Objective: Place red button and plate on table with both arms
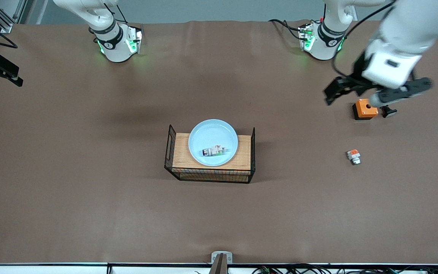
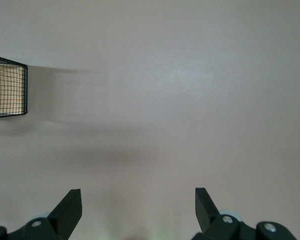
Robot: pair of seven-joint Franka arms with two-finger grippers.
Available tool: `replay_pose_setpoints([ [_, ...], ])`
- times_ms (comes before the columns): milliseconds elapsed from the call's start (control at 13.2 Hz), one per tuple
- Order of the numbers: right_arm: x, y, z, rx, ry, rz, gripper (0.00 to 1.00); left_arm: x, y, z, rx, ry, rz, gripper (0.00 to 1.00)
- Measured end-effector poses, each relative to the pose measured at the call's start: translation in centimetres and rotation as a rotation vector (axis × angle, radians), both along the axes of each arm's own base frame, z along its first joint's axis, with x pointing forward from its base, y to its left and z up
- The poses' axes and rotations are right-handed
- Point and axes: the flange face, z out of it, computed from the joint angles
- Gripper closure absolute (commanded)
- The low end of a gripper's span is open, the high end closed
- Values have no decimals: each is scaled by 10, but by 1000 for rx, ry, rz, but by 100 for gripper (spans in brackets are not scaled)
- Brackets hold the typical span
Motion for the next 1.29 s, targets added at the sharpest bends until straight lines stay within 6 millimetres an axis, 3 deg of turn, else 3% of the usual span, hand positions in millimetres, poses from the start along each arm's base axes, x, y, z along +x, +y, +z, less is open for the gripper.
replay_pose_setpoints([
  [303,1,-1,0,-4,2,-2,0,4,-99,-51,-75,53,309,0],
  [531,19,-3,-32,-7,66,-5,0,1,-151,-76,-133,84,624,0],
  [759,49,-5,-89,-17,159,-8,0,5,-183,-101,-187,122,869,0],
  [910,64,-12,-114,-50,190,-13,0,12,-194,-112,-199,159,1004,0],
  [1290,68,-10,-109,-58,176,-13,0,39,-221,-154,-253,232,1199,0],
])
